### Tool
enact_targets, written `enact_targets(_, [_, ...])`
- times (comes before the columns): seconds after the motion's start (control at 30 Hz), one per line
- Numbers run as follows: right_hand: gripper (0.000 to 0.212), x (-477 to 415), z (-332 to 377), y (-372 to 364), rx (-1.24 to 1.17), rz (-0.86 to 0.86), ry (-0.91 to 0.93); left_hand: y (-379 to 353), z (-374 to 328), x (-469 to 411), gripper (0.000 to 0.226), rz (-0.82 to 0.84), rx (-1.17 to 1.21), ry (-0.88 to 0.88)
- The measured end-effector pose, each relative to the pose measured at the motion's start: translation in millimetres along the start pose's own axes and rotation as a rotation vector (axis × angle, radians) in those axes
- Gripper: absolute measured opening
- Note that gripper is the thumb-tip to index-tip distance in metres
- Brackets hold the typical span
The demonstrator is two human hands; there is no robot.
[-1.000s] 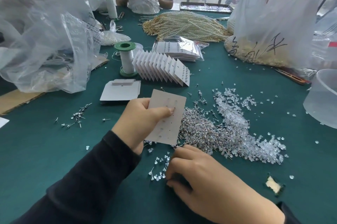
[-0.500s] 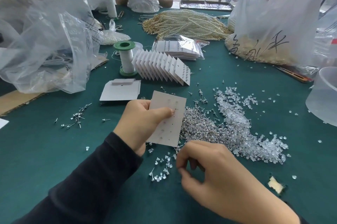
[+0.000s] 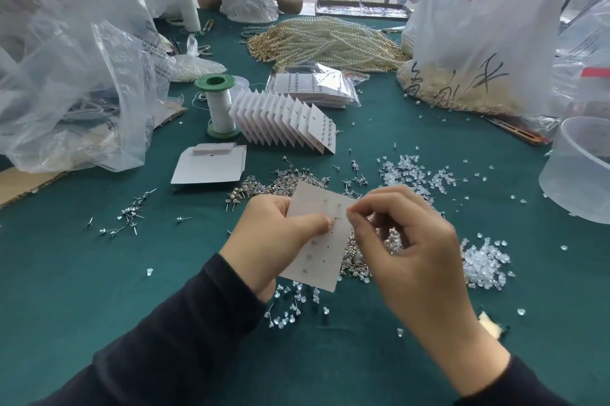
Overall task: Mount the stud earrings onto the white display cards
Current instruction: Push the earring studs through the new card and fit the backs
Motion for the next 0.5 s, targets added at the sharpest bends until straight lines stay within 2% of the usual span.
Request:
enact_targets(0.2, [0.004,3.9,-3.4,-8.1,-0.008,0.043,-0.01,-3.8,-1.3,3.8,0.011,0.025,0.014,-0.012])
enact_targets(0.5, [0.007,5.6,-9.6,-7.8,-0.088,0.021,-0.076,-1.3,-2.8,4.9,0.012,0.025,0.013,-0.009])
Point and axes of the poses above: each hand's wrist, its own x-axis away from the middle knuckle, its own y-axis out of the back of the hand, z = x × y, the point moved 6 cm from there along -x, towards the middle knuckle, and after that the axes turned 11 degrees about -x, right-handed, at the moved point
